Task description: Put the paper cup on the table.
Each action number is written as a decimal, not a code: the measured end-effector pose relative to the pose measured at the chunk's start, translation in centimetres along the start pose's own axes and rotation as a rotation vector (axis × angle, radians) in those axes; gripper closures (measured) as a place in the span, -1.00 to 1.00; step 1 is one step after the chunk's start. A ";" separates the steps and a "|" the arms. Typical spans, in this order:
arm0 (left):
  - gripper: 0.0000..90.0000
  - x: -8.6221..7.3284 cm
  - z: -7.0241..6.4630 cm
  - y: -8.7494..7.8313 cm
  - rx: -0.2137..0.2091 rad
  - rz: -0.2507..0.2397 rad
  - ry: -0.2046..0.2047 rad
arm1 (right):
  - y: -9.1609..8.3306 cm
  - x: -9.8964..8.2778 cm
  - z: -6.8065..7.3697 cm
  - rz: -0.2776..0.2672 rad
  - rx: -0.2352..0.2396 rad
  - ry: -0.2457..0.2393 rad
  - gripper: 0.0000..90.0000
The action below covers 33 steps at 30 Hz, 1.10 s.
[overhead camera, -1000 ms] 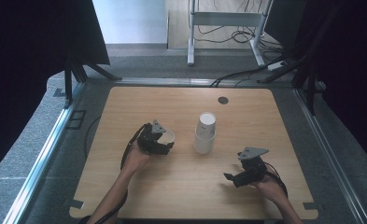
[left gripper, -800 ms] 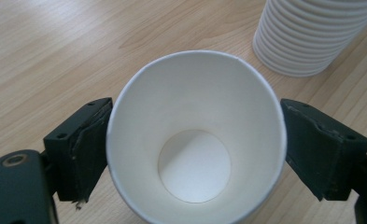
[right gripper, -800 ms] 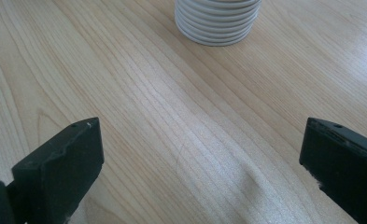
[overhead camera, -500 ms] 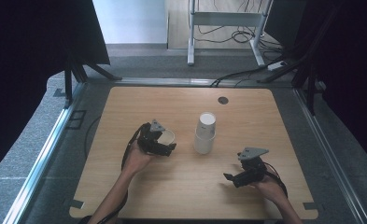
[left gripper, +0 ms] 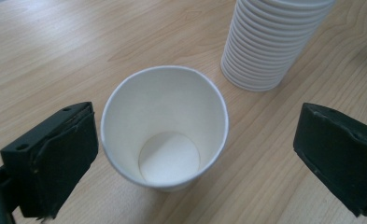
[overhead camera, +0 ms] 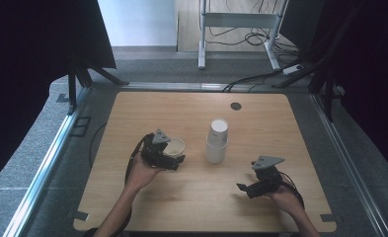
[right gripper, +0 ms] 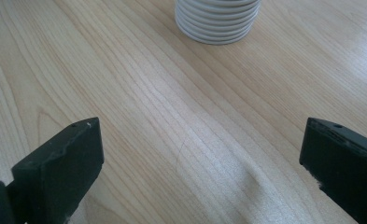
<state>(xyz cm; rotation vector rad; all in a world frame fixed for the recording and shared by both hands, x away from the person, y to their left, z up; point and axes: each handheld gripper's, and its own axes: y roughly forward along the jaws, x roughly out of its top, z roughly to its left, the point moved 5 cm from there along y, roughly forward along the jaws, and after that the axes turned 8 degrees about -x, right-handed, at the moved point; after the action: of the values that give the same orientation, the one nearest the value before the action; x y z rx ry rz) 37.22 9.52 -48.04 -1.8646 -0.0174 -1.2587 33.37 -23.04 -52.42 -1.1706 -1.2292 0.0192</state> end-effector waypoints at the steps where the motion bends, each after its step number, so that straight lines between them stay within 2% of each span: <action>1: -1.00 -0.1 -0.1 -0.1 -0.001 0.000 0.000 | 0.0 0.0 0.0 -0.001 0.000 0.001 -1.00; 6: -1.00 -0.6 -0.6 -0.9 0.011 -0.022 0.006 | -0.1 0.0 0.0 -0.003 -0.002 0.000 -1.00; 21: -1.00 -2.8 -2.0 -2.1 0.022 -0.030 0.023 | -0.6 0.2 0.2 -0.017 -0.002 -0.001 -1.00; 33: -1.00 -4.8 -3.0 -2.8 0.008 -0.028 0.019 | -1.6 -0.1 0.0 -0.035 -0.008 0.018 -1.00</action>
<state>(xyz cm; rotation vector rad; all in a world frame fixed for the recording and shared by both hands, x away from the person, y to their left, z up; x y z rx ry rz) 31.38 11.34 -49.51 -1.8514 -0.0390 -1.2938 32.43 -23.83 -51.36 -1.1535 -1.2345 -0.0227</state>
